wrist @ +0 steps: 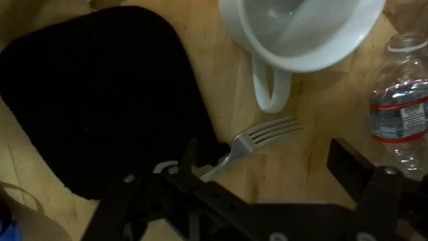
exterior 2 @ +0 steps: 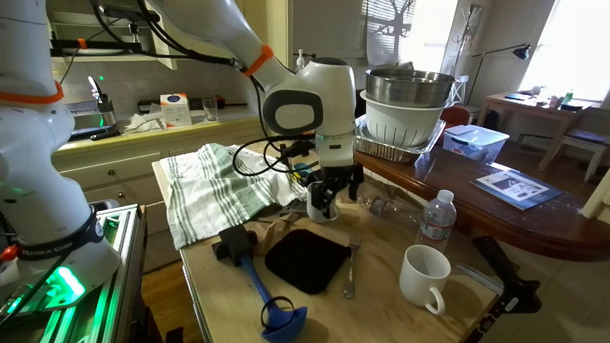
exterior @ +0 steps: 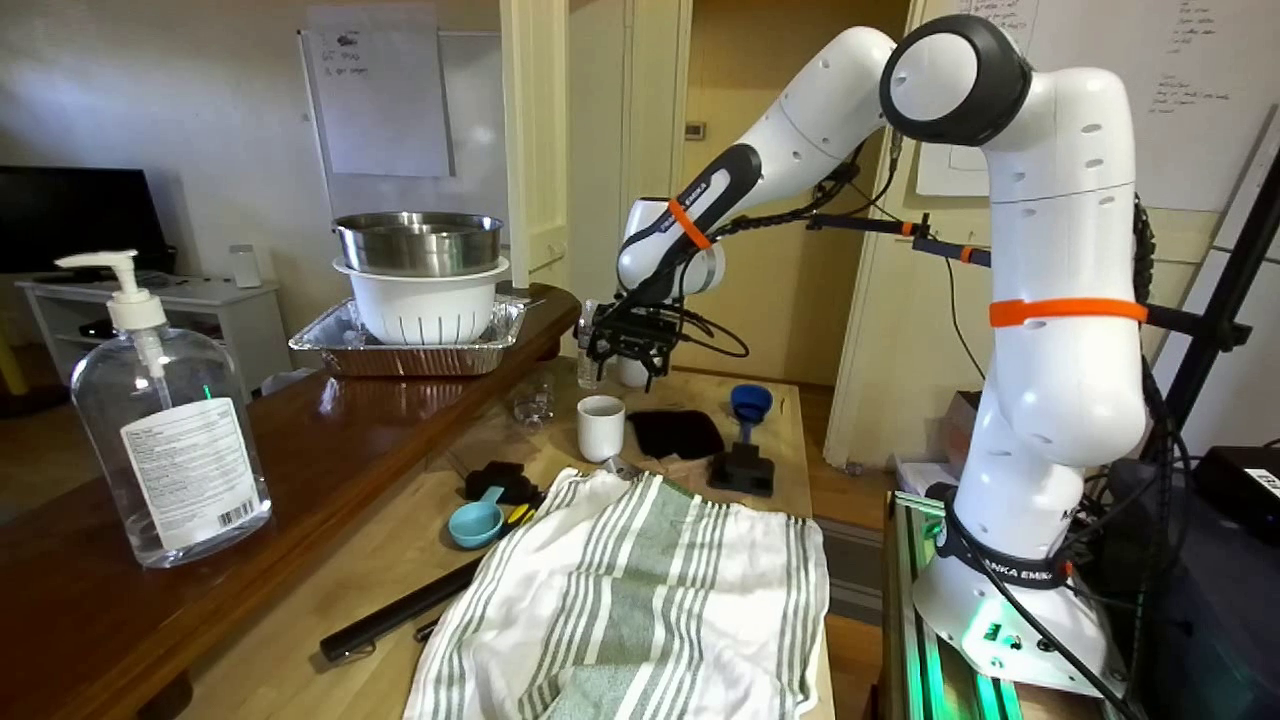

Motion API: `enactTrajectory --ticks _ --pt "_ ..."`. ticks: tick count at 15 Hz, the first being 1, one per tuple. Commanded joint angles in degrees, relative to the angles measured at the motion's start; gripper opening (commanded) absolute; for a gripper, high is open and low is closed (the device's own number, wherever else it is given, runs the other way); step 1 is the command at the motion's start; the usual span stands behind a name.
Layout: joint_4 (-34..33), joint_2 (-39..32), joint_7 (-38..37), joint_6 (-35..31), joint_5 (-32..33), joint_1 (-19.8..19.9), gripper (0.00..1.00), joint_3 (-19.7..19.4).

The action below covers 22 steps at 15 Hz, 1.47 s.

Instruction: Place the white mug on the left on its side.

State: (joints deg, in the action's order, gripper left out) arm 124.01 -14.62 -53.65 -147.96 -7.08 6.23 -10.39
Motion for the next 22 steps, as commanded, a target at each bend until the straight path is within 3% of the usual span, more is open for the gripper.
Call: enactTrajectory --ticks 1,6,10,14,15,17,18,20,21,22 --pt "-3.9 -3.0 -3.6 4.1 -1.4 -0.6 1.0 -0.6" --pt "-6.5 -4.3 -3.2 10.5 -4.3 0.2 1.0 0.3" --pt "-7.5 -5.2 -3.2 11.2 -6.2 0.3 1.0 0.4" --pt "-7.8 -6.6 -2.8 8.6 -8.1 0.2 0.9 0.8" --pt "-8.0 -6.9 -2.6 8.3 -8.5 0.1 0.8 1.0" --pt "-8.3 -7.6 -2.5 7.9 -8.8 0.0 0.75 1.1" --pt "-8.4 -7.9 -2.5 7.6 -8.7 0.0 0.66 1.1" --pt "-8.5 -8.4 -2.3 6.5 -8.4 -0.1 0.66 1.1" --pt "-8.5 -8.7 -2.2 5.8 -8.2 -0.2 0.53 1.1" --pt "-8.6 -8.9 -2.1 5.6 -8.2 -0.1 0.56 1.0"
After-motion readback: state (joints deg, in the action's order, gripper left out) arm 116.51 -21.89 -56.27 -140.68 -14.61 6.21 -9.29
